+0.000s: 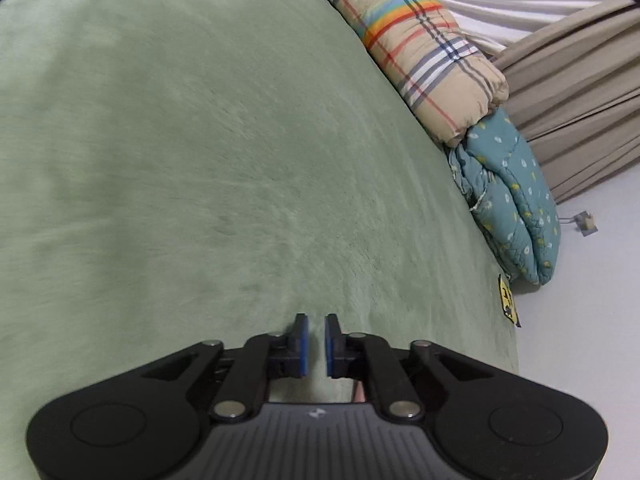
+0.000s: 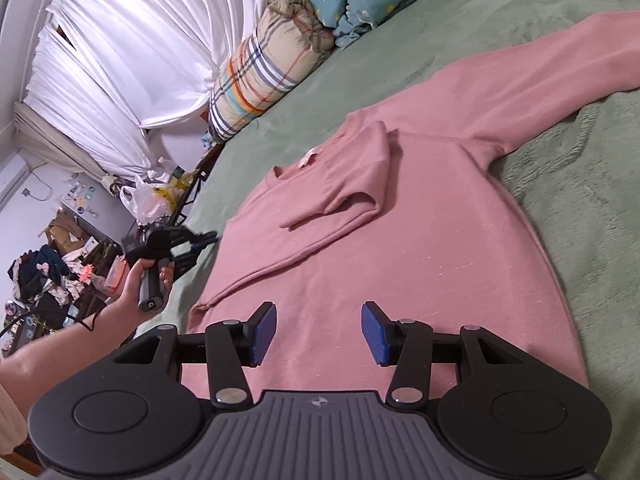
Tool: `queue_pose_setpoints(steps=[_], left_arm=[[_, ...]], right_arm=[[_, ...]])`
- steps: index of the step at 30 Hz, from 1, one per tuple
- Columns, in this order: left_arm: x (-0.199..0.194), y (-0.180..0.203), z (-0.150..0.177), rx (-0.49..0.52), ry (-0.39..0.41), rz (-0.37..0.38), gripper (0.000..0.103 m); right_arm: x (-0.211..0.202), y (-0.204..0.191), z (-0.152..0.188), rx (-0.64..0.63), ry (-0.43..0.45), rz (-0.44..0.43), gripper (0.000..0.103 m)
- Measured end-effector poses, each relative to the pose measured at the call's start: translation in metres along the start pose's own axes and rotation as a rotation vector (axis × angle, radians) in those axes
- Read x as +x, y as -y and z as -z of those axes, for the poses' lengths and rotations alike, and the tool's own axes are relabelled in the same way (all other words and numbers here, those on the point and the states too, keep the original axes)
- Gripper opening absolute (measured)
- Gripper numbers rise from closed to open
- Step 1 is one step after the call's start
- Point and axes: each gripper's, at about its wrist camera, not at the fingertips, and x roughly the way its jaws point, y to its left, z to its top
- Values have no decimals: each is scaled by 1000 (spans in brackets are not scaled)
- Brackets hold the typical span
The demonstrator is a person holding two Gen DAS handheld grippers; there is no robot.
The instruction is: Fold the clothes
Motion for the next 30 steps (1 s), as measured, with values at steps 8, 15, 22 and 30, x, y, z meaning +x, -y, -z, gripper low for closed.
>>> queue_pose_setpoints(steps=[8,15,22,30], left_arm=[[-40,30,96,270,-129,-64,38],[-83,0,137,294,-79,-176,11],[-176,-8,161,161,-25,-84,39],[-210,11,216,67,-29,34,53]], right_arm=[[-10,-10,17,22,5,-47,51],[-50,-3,17,34,64,-9,56],[-100,74,-33,185,254,151,64],[-158,164,-90,362,477,335,63]])
